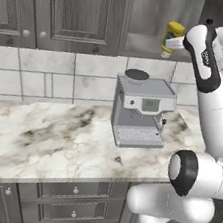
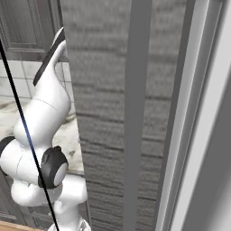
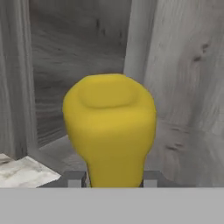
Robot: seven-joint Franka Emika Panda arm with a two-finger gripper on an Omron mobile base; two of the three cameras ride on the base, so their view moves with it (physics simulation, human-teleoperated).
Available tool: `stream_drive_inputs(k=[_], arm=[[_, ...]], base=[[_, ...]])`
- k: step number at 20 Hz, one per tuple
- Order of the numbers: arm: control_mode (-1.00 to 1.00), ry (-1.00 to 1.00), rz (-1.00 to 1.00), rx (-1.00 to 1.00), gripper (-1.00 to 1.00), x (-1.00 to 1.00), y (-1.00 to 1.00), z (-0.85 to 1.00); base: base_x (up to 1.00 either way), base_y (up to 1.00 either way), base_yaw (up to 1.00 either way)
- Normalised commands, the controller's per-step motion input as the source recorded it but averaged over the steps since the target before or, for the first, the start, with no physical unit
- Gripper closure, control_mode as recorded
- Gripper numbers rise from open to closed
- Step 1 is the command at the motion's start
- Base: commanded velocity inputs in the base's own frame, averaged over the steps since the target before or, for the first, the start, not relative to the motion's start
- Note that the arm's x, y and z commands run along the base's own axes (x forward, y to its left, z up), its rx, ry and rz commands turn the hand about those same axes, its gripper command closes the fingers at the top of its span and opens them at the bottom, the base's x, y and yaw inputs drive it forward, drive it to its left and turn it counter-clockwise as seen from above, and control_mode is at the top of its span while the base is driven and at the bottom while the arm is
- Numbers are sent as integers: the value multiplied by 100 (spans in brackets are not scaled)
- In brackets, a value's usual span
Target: Take 2 condiments from the cabinet and move them on the counter near the stove.Make sure the condiments are lined up with each other, next to each other.
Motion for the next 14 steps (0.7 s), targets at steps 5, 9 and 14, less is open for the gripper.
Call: stream_drive_inputs(k=[5, 9, 14], arm=[[-100, -1, -4, -3, 100, -100, -10, 32], [-100, 2, -7, -4, 100, -100, 0, 4], [-100, 6, -14, 0, 100, -100, 0, -5]], base=[[0, 0, 0], [0, 0, 0], [0, 0, 0]])
